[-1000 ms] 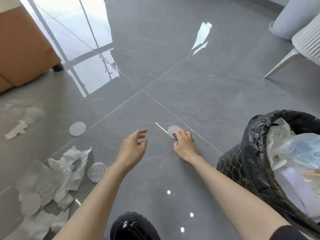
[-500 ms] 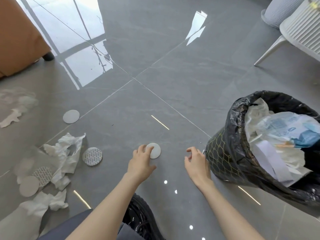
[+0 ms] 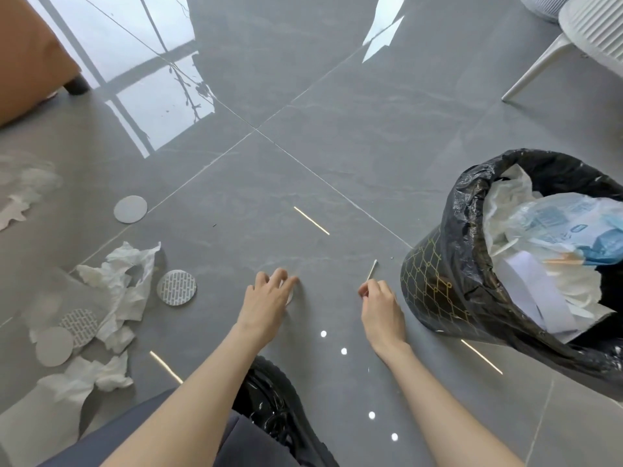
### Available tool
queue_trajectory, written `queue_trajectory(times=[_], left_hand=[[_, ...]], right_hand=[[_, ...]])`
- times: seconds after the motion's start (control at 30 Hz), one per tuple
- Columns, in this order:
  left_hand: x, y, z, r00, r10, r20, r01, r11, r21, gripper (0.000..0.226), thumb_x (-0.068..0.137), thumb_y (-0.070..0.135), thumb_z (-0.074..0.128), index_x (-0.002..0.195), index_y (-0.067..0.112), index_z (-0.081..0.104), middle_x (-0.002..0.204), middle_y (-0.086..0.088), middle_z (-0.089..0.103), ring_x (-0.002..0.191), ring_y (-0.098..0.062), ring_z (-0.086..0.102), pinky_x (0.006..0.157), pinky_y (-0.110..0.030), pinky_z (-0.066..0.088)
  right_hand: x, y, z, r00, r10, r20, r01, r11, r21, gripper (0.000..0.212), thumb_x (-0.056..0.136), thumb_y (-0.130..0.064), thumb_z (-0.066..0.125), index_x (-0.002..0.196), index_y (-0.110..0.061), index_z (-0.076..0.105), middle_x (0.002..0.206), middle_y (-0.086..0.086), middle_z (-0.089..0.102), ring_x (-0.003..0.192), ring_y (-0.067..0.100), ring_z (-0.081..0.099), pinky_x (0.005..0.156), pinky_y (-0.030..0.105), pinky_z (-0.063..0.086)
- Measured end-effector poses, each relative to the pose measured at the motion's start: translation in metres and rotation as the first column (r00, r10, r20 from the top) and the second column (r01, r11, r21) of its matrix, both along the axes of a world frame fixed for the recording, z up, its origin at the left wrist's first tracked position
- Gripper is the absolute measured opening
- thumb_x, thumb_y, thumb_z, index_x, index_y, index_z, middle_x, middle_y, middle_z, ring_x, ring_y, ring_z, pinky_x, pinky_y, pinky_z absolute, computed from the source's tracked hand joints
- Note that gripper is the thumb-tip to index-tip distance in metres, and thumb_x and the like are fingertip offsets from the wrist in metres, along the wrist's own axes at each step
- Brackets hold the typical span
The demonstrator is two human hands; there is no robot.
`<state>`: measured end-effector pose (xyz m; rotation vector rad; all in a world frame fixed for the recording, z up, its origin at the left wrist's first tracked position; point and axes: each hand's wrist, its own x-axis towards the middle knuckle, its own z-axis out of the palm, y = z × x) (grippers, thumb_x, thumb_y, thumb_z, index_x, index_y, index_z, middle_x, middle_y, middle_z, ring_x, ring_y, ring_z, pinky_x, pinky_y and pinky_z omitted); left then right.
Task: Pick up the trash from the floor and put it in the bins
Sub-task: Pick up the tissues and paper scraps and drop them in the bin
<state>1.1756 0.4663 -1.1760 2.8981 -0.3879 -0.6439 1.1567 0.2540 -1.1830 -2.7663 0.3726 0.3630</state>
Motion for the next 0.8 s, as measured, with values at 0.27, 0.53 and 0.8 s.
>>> queue_trajectory(times=[0.27,0.53,0.8], left_hand=[[-0.003,0.008,0.005,0.941,0.311,-0.132,-0.33,0.93,-0.162,0.047,0.086,0.018,0.065,0.124,0.011,0.039,0.126,-0.011,0.031,0.11,-0.031,0.038,0.086,-0.039,0.047],[-0.003,0.012,0.008,0.927,0.349,-0.14,-0.365,0.923,-0.119,0.048,0.08,0.024,0.072,0.111,0.016,0.035,0.11,-0.006,0.047,0.094,-0.025,0.04,0.078,-0.033,0.038],[0.008,0.008,0.035,0.781,0.558,-0.281,-0.623,0.665,-0.412,0.031,0.091,0.004,0.048,0.117,0.016,0.038,0.094,-0.011,0.052,0.08,-0.03,0.051,0.066,-0.034,0.04]], right_hand=[[0.013,0.005,0.005,0.977,-0.21,-0.045,0.215,0.962,0.17,0.031,0.096,-0.029,0.047,0.117,-0.009,0.039,0.11,0.013,0.063,0.103,0.032,0.057,0.073,0.034,0.04],[0.041,0.014,0.009,0.948,-0.288,-0.133,0.297,0.953,0.056,0.023,0.097,-0.028,0.046,0.109,-0.009,0.053,0.114,0.013,0.063,0.106,0.033,0.059,0.081,0.035,0.045],[0.039,0.025,0.042,0.95,-0.249,-0.187,0.289,0.927,0.238,0.015,0.096,-0.028,0.043,0.096,-0.017,0.054,0.108,0.007,0.064,0.099,0.029,0.057,0.082,0.033,0.044]])
